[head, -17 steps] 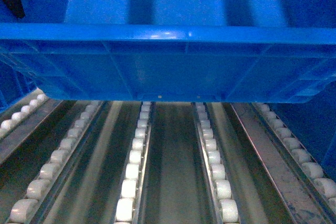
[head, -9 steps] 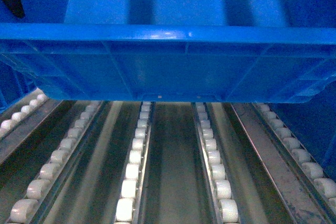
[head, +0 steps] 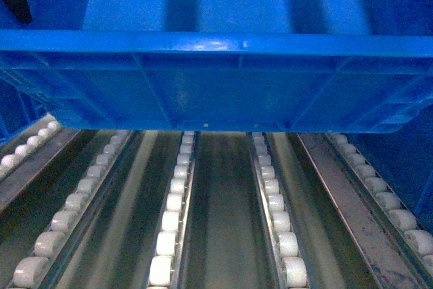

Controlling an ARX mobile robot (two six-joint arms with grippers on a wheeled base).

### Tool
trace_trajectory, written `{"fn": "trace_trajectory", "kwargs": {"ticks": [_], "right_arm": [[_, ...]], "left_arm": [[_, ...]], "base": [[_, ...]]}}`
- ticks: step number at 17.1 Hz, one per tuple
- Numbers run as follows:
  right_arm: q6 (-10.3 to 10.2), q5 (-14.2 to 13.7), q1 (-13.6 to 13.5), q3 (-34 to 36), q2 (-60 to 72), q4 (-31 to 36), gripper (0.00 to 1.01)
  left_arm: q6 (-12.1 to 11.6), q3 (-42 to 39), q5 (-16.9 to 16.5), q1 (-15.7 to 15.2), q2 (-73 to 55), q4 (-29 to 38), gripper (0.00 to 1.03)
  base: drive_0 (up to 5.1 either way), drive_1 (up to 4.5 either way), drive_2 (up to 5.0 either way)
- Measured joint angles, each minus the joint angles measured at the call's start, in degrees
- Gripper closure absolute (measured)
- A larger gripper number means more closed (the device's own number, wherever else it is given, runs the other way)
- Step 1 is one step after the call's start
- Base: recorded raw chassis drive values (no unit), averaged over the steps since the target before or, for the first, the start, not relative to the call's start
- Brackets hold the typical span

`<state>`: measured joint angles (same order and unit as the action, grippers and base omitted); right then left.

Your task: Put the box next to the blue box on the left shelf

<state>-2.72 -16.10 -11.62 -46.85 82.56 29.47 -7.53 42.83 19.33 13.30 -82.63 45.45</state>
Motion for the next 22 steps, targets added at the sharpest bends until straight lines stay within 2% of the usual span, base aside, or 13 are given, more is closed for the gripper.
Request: {"fn": "trace_trajectory", "kwargs": {"ticks": [3, 4, 6, 7, 9, 10, 12, 15, 18, 22], "right_arm": [[0.0, 0.0, 0.0, 0.0, 0.0, -0.02, 0.8], [0.57, -0.57, -0.13, -0.13, 0.0, -0.61, 0.8], [1.27, -5.44, -1.64, -0.55, 0.0, -2.93, 0.8], [1.25, -5.38, -2.03, -0.5, 0.28, -3.26, 0.8], [0.72, -4.52, -2.84, -0.72, 0.59, -3.78, 0.8], [0.13, -3.69, -3.61, -1.09, 0.59, -4.85, 0.8], [-2.32, -0.26, -6.08, -2.12, 0.83, -8.74, 0.8], [-5.55, 2.73, -8.92, -2.86, 3.8, -13.4, 0.8], [-6.25, 3.17, -10.14, -1.81, 6.78, -14.8, 0.8], [-6.43, 2.23, -8.7, -1.6, 7.34, -18.16, 0.8]], "left_arm": [[0.04, 0.0, 0.17, 0.0, 0.0, -0.22, 0.84], [1.31, 1.57, 4.42, 1.01, 0.5, -6.14, 0.84], [1.46, 2.67, 12.37, 2.08, 1.53, -12.96, 0.84], [1.16, 2.67, 13.4, 1.84, 1.51, -13.31, 0.84], [0.48, 2.67, 13.77, 0.5, 1.84, -13.51, 0.84], [-0.7, 2.67, 13.92, -0.39, 2.23, -13.57, 0.84], [-3.52, 2.36, 12.98, -4.33, 4.22, -16.2, 0.84], [-5.01, 0.52, 11.21, -8.87, 5.49, -22.03, 0.84], [-2.99, -2.27, 9.6, -10.4, 4.04, -25.79, 0.84], [0.22, -2.49, 9.94, -7.67, 1.46, -27.5, 0.84]], "base": [[0.0, 0.0, 0.0], [0.0, 0.0, 0.0], [0.0, 0.0, 0.0], [0.0, 0.0, 0.0], [0.0, 0.0, 0.0], [0.0, 0.0, 0.0], [0.0, 0.0, 0.0], [0.0, 0.0, 0.0], [0.0, 0.0, 0.0], [0.0, 0.0, 0.0]]}}
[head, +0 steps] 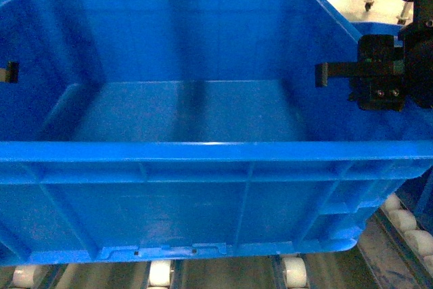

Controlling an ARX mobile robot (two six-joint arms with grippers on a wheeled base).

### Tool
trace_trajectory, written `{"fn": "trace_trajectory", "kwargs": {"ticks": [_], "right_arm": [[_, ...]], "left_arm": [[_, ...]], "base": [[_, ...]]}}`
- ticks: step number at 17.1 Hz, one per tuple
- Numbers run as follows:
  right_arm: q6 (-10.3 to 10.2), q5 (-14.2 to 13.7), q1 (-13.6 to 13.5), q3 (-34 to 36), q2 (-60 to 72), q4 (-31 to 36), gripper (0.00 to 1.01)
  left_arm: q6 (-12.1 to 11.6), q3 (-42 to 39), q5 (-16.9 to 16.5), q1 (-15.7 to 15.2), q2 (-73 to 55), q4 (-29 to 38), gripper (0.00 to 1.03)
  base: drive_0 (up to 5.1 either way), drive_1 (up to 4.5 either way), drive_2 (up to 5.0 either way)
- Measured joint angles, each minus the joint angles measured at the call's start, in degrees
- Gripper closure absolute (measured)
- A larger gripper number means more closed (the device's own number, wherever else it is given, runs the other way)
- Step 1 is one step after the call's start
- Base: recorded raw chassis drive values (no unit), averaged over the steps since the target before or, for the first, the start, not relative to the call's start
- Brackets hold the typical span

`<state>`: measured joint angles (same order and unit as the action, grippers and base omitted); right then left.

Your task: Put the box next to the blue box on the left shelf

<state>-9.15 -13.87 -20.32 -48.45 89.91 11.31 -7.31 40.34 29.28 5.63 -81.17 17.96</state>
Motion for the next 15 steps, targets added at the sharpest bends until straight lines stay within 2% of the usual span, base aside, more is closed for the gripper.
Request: {"fn": "trace_trajectory", "kwargs": {"ticks": [2, 4, 7, 10, 15], "right_arm": [[-0.48, 1.51, 0.48, 0.26, 0.07, -1.88, 0.8], [-0.46, 1.57, 0.5, 0.26, 0.09, -2.32, 0.8], [-0.46, 1.18, 0.9, -0.17, 0.42, -3.26, 0.8], [-0.85, 1.29, 1.01, -0.35, 0.68, -3.37, 0.8], [-1.29, 2.8, 0.37, -1.27, 1.55, -3.87, 0.8]], "left_arm": [[1.97, 0.0, -0.2, 0.35, -1.38, -2.75, 0.84], [3.85, 0.0, -0.87, 0.24, -2.29, -3.5, 0.84], [4.22, 0.0, -2.34, 0.24, -4.04, -1.66, 0.84], [3.54, 0.15, -2.05, 0.59, -5.29, -0.83, 0.84], [4.26, 1.27, -1.33, -0.9, -6.1, -4.17, 0.84]], "base": [[0.0, 0.0, 0.0], [0.0, 0.0, 0.0], [0.0, 0.0, 0.0], [0.0, 0.0, 0.0], [0.0, 0.0, 0.0]]}}
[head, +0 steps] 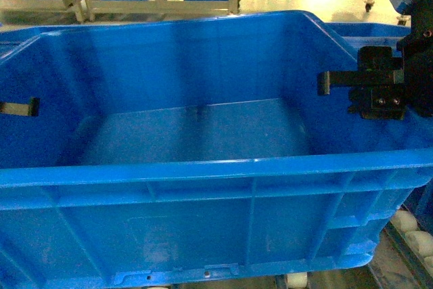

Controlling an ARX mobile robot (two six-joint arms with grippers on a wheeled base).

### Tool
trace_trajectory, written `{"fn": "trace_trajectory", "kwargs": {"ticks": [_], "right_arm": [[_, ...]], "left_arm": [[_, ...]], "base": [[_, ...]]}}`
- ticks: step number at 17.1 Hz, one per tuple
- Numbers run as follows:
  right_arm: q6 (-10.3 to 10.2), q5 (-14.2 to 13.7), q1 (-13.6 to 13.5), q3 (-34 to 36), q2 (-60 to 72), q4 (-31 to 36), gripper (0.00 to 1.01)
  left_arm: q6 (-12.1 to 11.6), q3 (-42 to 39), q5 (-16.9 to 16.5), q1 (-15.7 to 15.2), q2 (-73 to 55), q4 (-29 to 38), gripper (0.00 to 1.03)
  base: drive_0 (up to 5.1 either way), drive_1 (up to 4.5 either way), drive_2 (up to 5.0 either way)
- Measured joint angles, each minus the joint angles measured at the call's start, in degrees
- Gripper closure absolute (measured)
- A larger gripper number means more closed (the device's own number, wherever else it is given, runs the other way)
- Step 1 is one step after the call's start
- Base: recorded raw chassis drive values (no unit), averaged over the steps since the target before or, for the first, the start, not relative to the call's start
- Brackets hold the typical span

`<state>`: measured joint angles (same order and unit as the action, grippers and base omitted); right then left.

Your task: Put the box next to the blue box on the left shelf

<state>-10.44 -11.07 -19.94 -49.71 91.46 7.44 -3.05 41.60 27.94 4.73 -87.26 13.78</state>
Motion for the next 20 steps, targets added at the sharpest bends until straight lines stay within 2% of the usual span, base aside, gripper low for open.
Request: {"fn": "trace_trajectory", "kwargs": {"ticks": [1, 2, 3, 4, 5, 6, 7, 9, 10, 11, 15, 16, 17, 18, 19, 20], "right_arm": [[-0.04, -0.07, -0.28, -0.33, 0.33, -0.39, 0.8], [-0.98, -1.22, -0.66, -1.01, 1.09, -0.83, 0.8], [-1.64, -1.4, -0.72, -1.11, 1.09, -0.98, 0.8], [-2.75, -0.26, -1.25, -0.2, 1.11, 0.94, 0.69], [-3.1, 0.44, -1.99, 1.77, 1.42, 3.21, 0.58], [-3.08, -0.37, -2.45, 2.82, 1.51, 7.06, 0.49], [-2.99, -1.18, -2.49, 2.91, 1.27, 11.74, 0.38], [-2.84, -2.19, -2.56, 2.82, -0.46, 17.81, 0.14], [-1.77, -4.9, -2.56, 2.47, -0.61, 18.78, 0.02], [-0.79, -6.38, -2.56, 2.32, -0.61, 18.58, 0.04], [0.04, -6.75, -2.56, 2.32, -0.61, 18.64, 0.03], [2.75, -8.83, -2.32, 5.14, 0.0, 30.38, 0.11], [6.25, -8.24, -0.76, 11.13, -1.86, 39.95, 0.24], [7.96, -6.99, 1.84, 17.64, -5.31, 45.24, 0.37], [8.87, -5.86, 4.13, 22.01, -8.98, 47.45, 0.5], [9.18, -3.8, 5.77, 26.14, -13.03, 48.11, 0.65]], "left_arm": [[0.09, 0.02, -0.04, -0.17, 0.0, -0.09, 0.84], [-0.44, 0.04, -1.57, -0.48, -0.42, 1.36, 0.84], [0.13, 0.07, -0.79, -0.5, -0.7, 2.38, 0.76], [1.75, 0.07, 2.19, -0.37, -1.25, 5.53, 0.64], [4.39, 0.79, 3.56, -0.81, -0.92, 8.35, 0.53], [5.62, 1.53, 5.29, -1.07, 0.0, 10.88, 0.44], [7.04, 2.36, 5.27, -1.44, 1.33, 13.18, 0.33], [7.8, 3.48, 4.24, -0.98, 3.45, 15.04, 0.09], [7.63, 3.56, 3.3, 0.09, 3.74, 16.68, 0.04], [7.54, 3.67, 3.17, 0.83, 3.91, 17.35, 0.05], [7.5, 3.72, 3.19, 0.79, 4.2, 17.35, 0.05], [6.29, 2.34, -3.78, -0.72, 4.55, 22.47, 0.11], [5.07, -2.4, -15.26, -1.81, 7.67, 27.19, 0.24], [4.39, -7.78, -22.51, -2.75, 11.41, 29.62, 0.37], [4.09, -11.96, -26.99, -4.28, 13.77, 31.15, 0.5], [4.07, -16.26, -27.61, -4.52, 15.96, 31.95, 0.64]], "base": [[0.0, 0.0, 0.0], [0.0, 0.0, 0.0], [0.0, 0.0, 0.0], [0.0, 0.0, 0.0], [0.0, 0.0, 0.0], [0.0, 0.0, 0.0], [0.0, 0.0, 0.0], [0.0, 0.0, 0.0], [0.0, 0.0, 0.0], [0.0, 0.0, 0.0], [0.0, 0.0, 0.0], [0.0, 0.0, 0.0], [0.0, 0.0, 0.0], [0.0, 0.0, 0.0], [0.0, 0.0, 0.0], [0.0, 0.0, 0.0]]}}
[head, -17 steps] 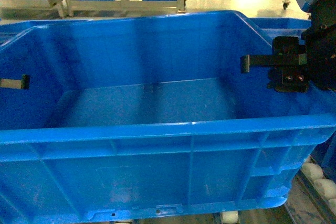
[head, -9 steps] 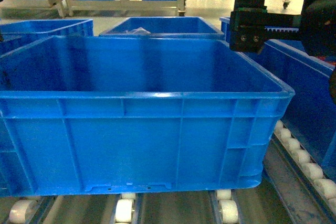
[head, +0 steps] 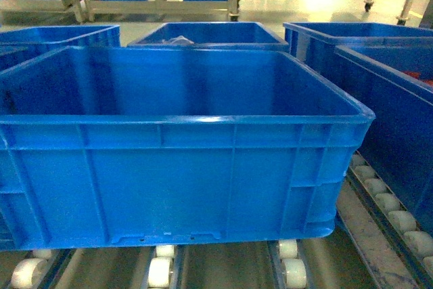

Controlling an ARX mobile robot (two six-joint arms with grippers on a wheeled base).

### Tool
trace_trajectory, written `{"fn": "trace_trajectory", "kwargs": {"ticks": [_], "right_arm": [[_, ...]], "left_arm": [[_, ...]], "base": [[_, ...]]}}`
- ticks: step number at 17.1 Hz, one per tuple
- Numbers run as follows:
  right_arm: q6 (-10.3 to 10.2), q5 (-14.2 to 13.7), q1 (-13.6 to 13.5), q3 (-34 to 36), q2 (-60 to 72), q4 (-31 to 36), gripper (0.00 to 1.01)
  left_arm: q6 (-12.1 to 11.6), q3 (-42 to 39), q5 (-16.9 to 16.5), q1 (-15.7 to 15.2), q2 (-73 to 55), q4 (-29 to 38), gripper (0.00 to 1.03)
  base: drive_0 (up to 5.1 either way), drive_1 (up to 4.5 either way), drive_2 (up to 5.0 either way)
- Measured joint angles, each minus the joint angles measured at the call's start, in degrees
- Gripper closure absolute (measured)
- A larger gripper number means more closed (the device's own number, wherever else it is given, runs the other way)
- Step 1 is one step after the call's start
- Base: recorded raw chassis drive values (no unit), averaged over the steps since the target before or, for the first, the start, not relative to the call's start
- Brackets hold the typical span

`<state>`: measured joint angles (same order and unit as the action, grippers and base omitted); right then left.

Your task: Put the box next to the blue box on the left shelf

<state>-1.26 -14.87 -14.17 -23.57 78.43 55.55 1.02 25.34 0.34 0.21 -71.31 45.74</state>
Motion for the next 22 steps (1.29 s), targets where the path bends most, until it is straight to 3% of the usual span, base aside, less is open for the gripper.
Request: {"fn": "trace_trajectory", "kwargs": {"ticks": [3, 8, 9, 11, 12, 14, 22], "right_arm": [[0.94, 4.37, 3.89, 8.9, -8.11, -0.87, 1.0], [0.9, 8.98, 8.37, 17.16, -22.53, -6.8, 1.0], [0.9, 9.75, 9.07, 19.34, -23.23, -2.91, 1.0], [0.9, 14.36, 13.97, 22.08, -27.82, -8.87, 1.0], [0.9, 14.27, 14.56, 22.29, -31.74, -11.08, 1.0], [0.9, 14.88, 14.21, 22.58, -37.77, -16.5, 1.0], [0.92, 14.88, 14.19, 22.82, -57.79, -34.95, 1.0]], "left_arm": [[0.04, -8.39, -0.15, -0.15, 7.32, 1.38, 1.02], [-0.13, -17.35, -0.15, -0.15, 19.04, -1.88, 1.02], [-0.13, -18.75, -0.15, -0.15, 21.79, -3.5, 1.02], [-0.15, -20.74, -0.15, -0.15, 26.69, -6.47, 1.02], [-0.15, -21.49, -0.17, -0.17, 29.18, -8.22, 1.02], [-0.15, -24.11, -0.22, -0.15, 31.65, -6.99, 1.02], [-0.17, -24.44, -0.28, -0.2, 50.9, -25.38, 1.02]], "base": [[0.0, 0.0, 0.0], [0.0, 0.0, 0.0], [0.0, 0.0, 0.0], [0.0, 0.0, 0.0], [0.0, 0.0, 0.0], [0.0, 0.0, 0.0], [0.0, 0.0, 0.0]]}}
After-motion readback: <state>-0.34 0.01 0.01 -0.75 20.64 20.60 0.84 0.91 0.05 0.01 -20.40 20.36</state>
